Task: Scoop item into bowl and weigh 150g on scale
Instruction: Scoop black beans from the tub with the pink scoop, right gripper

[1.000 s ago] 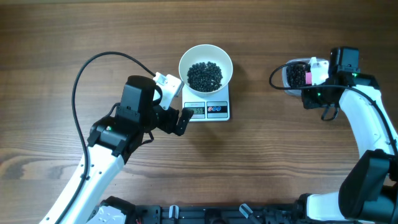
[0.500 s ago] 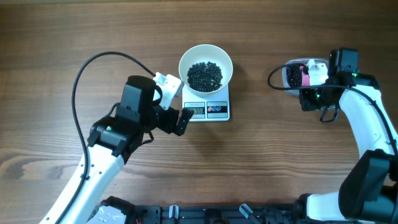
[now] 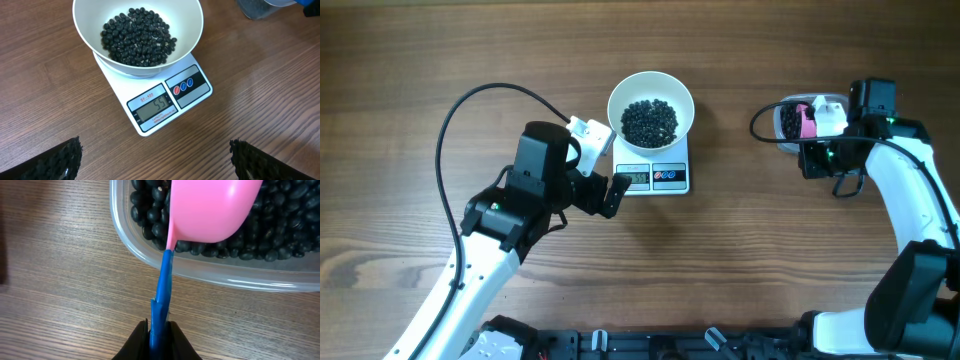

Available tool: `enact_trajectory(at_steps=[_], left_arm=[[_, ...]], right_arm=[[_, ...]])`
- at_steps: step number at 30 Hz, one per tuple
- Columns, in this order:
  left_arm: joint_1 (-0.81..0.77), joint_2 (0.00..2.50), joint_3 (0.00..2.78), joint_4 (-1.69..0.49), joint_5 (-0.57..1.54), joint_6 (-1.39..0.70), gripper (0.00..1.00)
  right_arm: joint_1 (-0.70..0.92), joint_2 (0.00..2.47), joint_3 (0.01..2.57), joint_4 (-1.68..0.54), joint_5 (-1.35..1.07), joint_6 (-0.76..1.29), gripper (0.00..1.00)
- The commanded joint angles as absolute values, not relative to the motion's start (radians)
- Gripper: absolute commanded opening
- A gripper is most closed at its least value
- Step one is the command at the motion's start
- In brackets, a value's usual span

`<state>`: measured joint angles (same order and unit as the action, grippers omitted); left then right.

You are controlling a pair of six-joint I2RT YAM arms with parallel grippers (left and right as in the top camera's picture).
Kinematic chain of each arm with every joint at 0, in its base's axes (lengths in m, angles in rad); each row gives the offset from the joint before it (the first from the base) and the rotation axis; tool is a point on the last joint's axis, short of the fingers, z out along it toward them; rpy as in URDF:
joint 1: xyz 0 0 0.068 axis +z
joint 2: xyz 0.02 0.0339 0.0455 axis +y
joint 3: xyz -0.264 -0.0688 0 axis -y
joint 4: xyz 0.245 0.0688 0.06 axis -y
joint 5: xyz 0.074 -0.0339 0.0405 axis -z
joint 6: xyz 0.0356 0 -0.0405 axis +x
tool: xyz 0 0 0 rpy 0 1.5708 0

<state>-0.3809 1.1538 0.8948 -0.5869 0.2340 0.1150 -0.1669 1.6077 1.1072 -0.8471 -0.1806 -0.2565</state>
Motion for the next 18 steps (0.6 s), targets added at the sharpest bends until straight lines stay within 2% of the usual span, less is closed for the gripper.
enact_trajectory(at_steps=[1, 9, 18], left_arm=[[-0.384, 1.161, 0.890, -0.587, 0.243, 0.126, 1.00], [-0.384, 1.161, 0.890, -0.588, 0.243, 0.126, 1.00], [-0.384, 1.161, 0.890, -0.588, 0.243, 0.126, 1.00]], right_arm=[[-0.197, 1.626, 1.093, -0.860, -0.239, -0.234, 0.04], [-0.294, 1.626, 1.093, -0.863, -0.403, -0.235, 0.04], [-0.300, 1.626, 1.093, -0.879, -0.483, -0.233, 0.04]])
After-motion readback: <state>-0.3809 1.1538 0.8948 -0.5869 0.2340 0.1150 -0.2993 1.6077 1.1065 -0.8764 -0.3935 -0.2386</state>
